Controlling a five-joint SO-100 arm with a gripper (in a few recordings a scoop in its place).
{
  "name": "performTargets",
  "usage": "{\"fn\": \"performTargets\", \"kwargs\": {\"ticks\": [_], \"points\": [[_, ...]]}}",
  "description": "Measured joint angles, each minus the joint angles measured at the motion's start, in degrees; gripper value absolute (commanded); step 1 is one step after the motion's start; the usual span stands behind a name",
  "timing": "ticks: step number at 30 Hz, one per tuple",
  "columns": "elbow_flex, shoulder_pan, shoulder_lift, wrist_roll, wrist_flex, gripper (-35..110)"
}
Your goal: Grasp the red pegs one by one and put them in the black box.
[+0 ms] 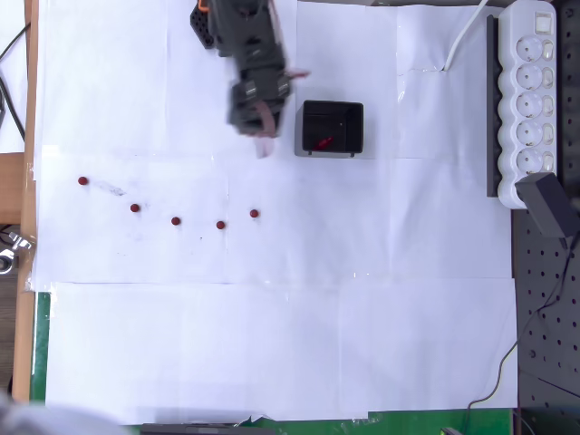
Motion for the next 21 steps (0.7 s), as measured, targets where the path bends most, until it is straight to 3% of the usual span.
{"fn": "performTargets", "kwargs": {"ticks": [7,15,19,21], "points": [[-5.89,-14.77,4.22,-10.11,-9.67,0],[-21.45,-15.21,9.58,-12.13,-25.75,1],[-22.15,-16.35,10.11,-12.13,-27.86,23],[-22.15,-16.52,10.11,-11.87,-27.33,28]]}}
